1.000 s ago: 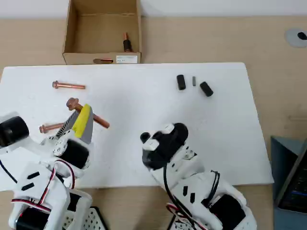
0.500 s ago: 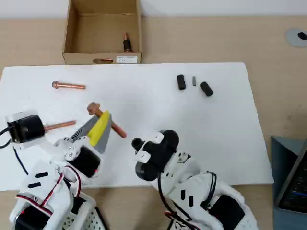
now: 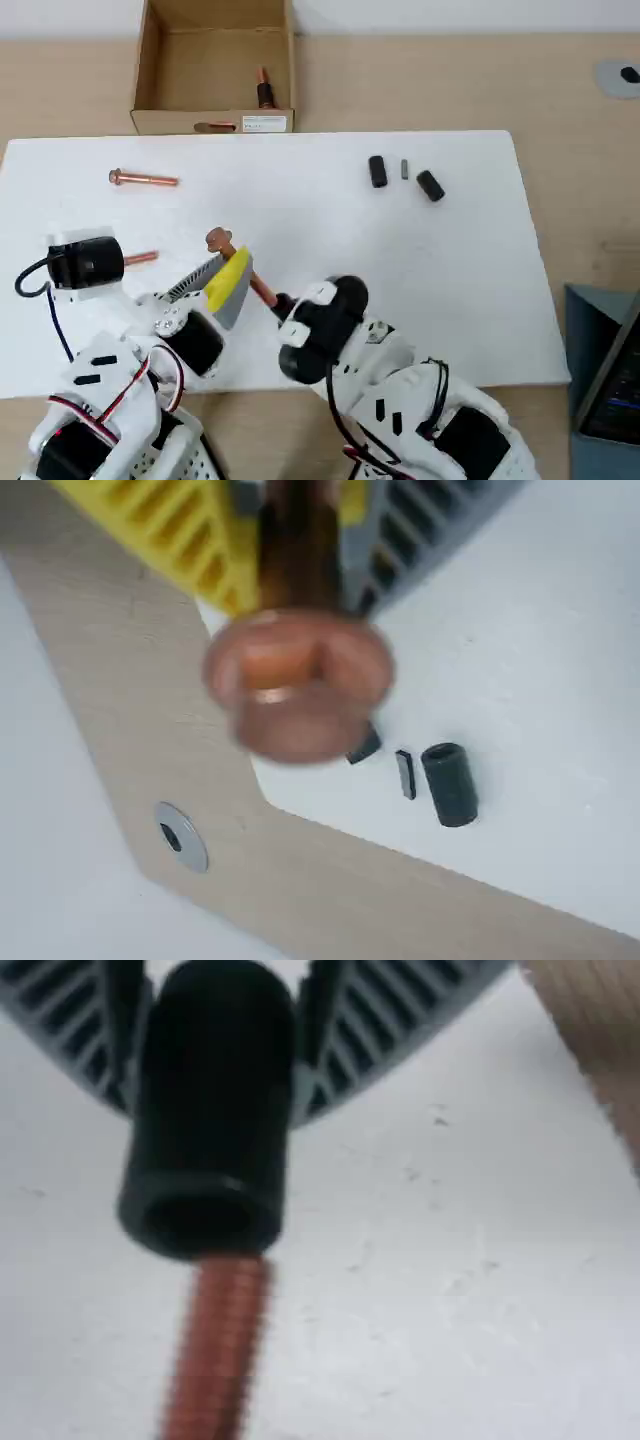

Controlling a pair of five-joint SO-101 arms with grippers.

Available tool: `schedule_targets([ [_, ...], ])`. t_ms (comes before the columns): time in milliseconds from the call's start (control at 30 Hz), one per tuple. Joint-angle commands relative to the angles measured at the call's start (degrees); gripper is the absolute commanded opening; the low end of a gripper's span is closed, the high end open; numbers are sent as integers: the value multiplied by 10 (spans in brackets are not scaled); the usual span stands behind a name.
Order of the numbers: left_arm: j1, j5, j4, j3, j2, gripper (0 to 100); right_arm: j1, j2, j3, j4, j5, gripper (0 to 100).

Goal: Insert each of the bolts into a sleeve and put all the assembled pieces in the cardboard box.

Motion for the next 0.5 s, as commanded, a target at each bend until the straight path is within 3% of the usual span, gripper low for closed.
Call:
schedule_targets([
  [0, 6, 2, -3, -4, -2, 2, -7, -65, -6, -17, 4, 9],
  [467, 84, -14, 2, 31, -2, 2, -7, -65, -6, -17, 5, 9],
])
